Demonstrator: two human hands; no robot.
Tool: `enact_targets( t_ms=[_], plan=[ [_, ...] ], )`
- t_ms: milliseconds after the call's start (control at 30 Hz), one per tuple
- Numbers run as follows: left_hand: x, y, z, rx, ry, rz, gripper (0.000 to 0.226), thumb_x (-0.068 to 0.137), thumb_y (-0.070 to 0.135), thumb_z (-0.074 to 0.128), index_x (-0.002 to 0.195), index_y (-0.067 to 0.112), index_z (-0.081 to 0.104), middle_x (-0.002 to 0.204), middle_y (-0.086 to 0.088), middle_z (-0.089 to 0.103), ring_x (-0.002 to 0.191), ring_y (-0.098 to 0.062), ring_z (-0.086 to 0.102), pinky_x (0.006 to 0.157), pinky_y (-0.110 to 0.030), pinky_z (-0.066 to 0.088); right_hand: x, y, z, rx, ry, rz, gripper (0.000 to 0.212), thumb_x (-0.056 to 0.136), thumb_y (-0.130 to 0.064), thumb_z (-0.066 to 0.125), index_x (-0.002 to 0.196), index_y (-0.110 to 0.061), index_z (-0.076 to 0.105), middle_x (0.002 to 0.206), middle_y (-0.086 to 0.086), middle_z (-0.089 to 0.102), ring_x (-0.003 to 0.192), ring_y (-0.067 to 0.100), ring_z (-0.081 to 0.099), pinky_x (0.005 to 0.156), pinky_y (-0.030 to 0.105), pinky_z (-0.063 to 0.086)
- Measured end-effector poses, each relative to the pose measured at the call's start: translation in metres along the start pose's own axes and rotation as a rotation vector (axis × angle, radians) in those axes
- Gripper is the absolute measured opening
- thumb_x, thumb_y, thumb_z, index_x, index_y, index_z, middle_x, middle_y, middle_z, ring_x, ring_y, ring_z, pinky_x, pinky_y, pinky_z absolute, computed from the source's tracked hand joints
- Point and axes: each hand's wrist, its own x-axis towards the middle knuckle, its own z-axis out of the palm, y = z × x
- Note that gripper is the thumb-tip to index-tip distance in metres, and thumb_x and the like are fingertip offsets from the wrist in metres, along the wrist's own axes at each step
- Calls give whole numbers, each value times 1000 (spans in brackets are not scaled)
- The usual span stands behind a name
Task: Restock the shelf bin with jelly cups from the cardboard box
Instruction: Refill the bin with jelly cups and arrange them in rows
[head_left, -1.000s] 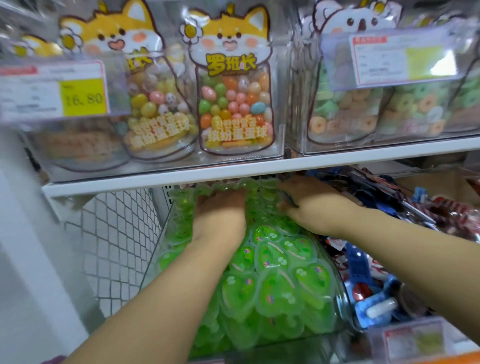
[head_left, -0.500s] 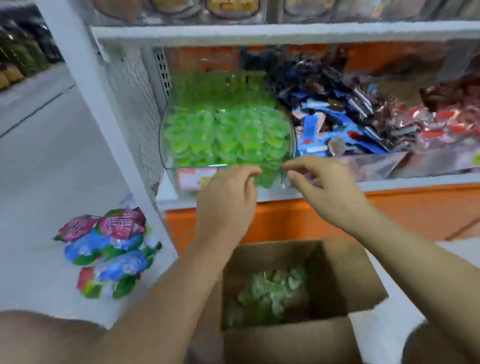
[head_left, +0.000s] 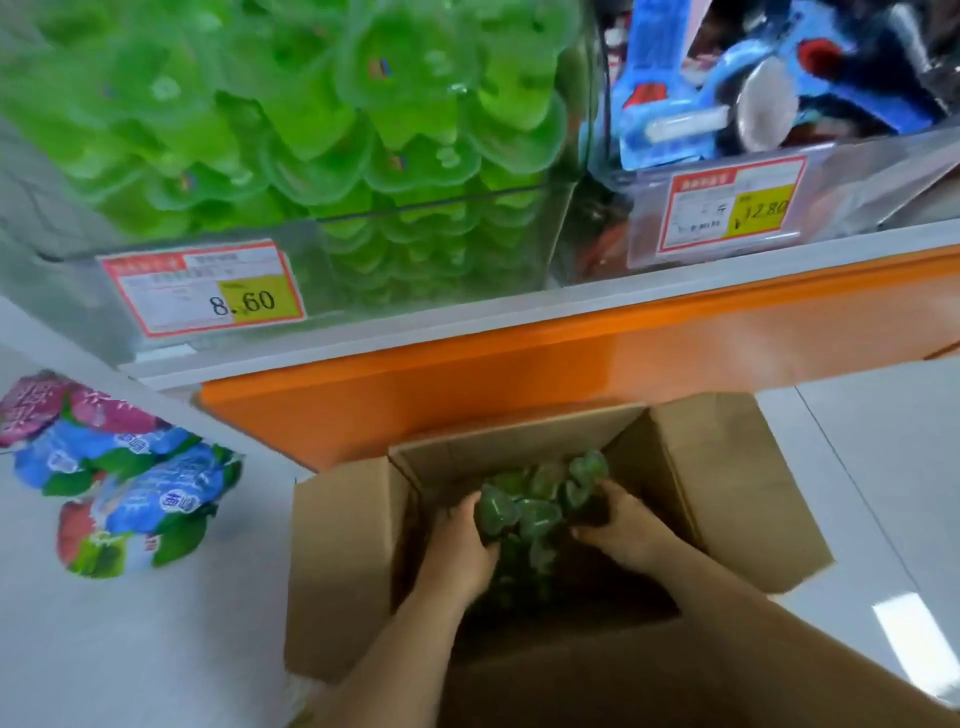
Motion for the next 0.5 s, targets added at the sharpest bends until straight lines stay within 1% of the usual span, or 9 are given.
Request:
enact_targets(
  t_ms=[33, 100, 167, 233, 300, 367, 433, 500],
  plan=[
    [10, -4, 5, 29, 1, -14, 65, 92, 26, 58, 147, 32, 24, 151, -4, 27, 136, -24, 32, 111, -38, 32, 8, 1, 2, -44, 26, -2, 75, 87, -16, 64, 148, -17, 20, 145, 11, 34, 136, 27, 33, 110, 30, 26],
    [25, -9, 12, 48, -3, -20, 65, 92, 28, 58, 147, 35, 24, 152, -5, 26, 138, -26, 28, 110, -39, 27, 25, 5, 5, -151, 60, -24, 79, 88, -21, 63, 149, -25, 12, 155, 10, 12, 143, 28, 14, 115, 35, 16],
    [38, -11, 17, 45, -18, -2, 66, 91, 29, 58, 147, 35, 23, 152, -4, 25, 139, -27, 25, 110, -40, 25, 42, 11, 9, -219, 72, -37, 82, 89, -23, 62, 149, -32, 7, 157, 5, -6, 145, 28, 2, 118, 43, 14],
    [48, -13, 25, 51, -49, -3, 69, 90, 28, 60, 148, 33, 22, 153, -5, 20, 140, -27, 21, 112, -39, 23, 55, 17, 15, -301, 103, -61, 82, 90, -20, 60, 150, -33, 5, 156, 4, -16, 145, 27, -5, 118, 43, 13],
    [57, -15, 33, 76, -109, -27, 77, 88, 25, 63, 150, 33, 17, 156, -6, 8, 143, -29, 12, 114, -42, 19, 64, 24, 22, -379, 121, -122, 82, 91, -19, 58, 150, -31, 2, 156, 6, -19, 145, 27, -11, 119, 38, 8],
    [68, -16, 36, 105, -169, -40, 85, 86, 28, 66, 150, 33, 11, 158, -5, 3, 144, -30, 6, 117, -45, 16, 72, 25, 22, -420, 109, -158, 81, 89, -24, 59, 149, -30, 5, 156, 7, -13, 145, 28, -8, 117, 36, 6],
    [77, -15, 37, 138, -205, -18, 89, 82, 33, 69, 150, 32, 11, 158, -3, 6, 145, -30, 6, 118, -45, 14, 81, 22, 19, -428, 73, -163, 78, 85, -29, 63, 147, -35, 15, 154, 9, -1, 142, 32, 4, 116, 35, 13],
    [82, -11, 38, 143, -225, 16, 91, 78, 35, 73, 149, 30, 16, 157, -5, 12, 144, -31, 10, 117, -43, 17, 88, 16, 16, -453, 8, -187, 77, 84, -31, 64, 145, -40, 18, 151, 12, 3, 138, 37, 9, 115, 37, 17]
  ],
)
